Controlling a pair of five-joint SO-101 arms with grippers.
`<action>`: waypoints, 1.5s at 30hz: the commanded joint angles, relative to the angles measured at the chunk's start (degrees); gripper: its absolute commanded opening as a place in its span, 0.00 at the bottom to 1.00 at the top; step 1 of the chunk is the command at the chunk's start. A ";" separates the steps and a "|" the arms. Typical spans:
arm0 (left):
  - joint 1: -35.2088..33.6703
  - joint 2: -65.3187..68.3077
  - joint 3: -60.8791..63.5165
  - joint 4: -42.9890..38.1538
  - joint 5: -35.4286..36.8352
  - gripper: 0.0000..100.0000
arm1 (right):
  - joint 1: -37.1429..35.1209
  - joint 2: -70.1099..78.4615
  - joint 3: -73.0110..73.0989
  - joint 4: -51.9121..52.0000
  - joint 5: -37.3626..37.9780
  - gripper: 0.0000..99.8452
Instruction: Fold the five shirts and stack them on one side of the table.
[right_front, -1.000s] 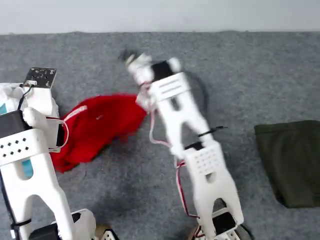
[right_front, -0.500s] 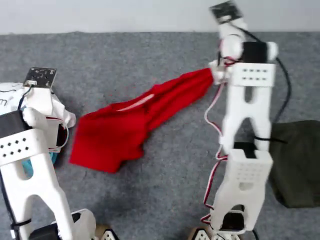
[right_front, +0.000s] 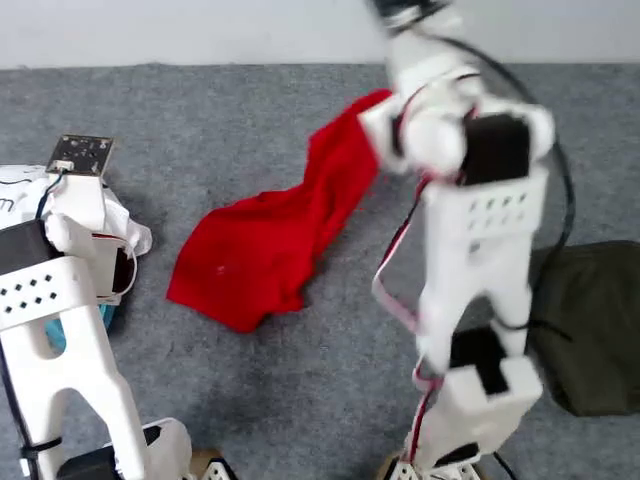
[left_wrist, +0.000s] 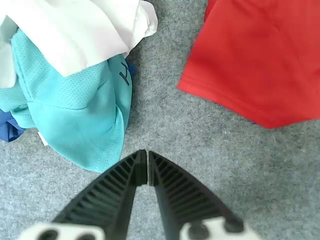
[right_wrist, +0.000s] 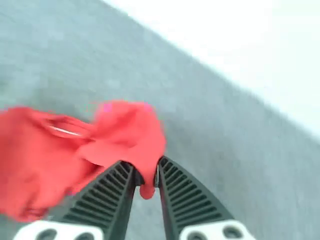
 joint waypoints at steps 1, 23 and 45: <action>-0.26 -0.18 -0.13 0.09 0.79 0.02 | -13.93 -9.19 0.09 0.84 2.73 0.01; 2.46 0.18 1.19 0.09 0.53 0.02 | 21.58 -7.16 23.65 1.98 2.90 0.01; 14.15 9.58 26.59 -41.32 6.95 0.14 | 23.16 -7.16 47.91 1.80 2.99 0.01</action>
